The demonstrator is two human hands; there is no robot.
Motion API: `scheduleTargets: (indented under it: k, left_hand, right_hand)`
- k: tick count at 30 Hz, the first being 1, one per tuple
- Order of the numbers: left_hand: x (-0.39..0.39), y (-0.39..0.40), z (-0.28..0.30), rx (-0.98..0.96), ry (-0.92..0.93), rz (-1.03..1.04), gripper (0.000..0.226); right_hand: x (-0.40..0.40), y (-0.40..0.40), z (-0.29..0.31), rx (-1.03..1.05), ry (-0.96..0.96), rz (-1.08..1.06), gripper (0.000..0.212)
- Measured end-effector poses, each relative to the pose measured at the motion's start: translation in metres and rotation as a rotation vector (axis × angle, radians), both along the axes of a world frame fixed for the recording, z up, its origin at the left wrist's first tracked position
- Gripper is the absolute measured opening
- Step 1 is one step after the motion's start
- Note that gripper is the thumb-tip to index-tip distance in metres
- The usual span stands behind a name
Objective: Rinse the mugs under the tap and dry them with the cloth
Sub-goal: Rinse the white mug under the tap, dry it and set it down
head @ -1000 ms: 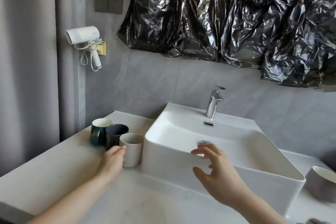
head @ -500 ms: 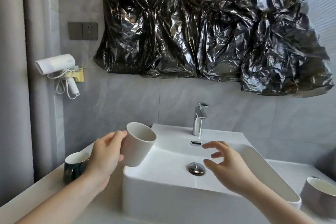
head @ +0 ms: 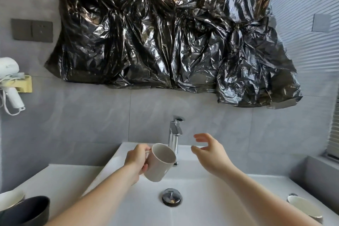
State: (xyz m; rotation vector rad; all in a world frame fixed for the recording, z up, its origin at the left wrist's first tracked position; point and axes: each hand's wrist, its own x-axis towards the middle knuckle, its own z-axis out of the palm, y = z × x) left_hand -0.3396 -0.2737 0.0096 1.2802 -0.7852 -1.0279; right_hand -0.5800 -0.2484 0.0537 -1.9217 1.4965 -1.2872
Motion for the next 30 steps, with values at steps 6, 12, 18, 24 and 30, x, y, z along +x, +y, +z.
scheduleTargets:
  k: [6,12,18,24,30]
  left_hand:
    - [-0.017,-0.040,-0.011,0.058,0.000,-0.057,0.015]
    - [-0.024,-0.038,-0.018,0.025,0.066,-0.146,0.030]
    - [-0.033,-0.047,-0.025,0.004,0.104,-0.182,0.014]
    - [-0.033,-0.053,-0.027,-0.005,0.193,-0.159,0.021]
    - [-0.030,-0.054,-0.029,0.001,0.219,-0.165,0.026]
  right_hand:
    - [0.024,-0.058,0.023,-0.097,0.024,-0.047,0.043]
    - [0.044,-0.095,0.033,-0.258,0.214,-0.125,0.029]
    - [0.040,-0.109,0.040,-0.357,0.283,-0.177,0.024]
    - [0.046,-0.113,0.049,-0.334,0.266,-0.186,0.026]
    - [0.046,-0.098,0.040,-0.228,0.044,-0.155,0.038]
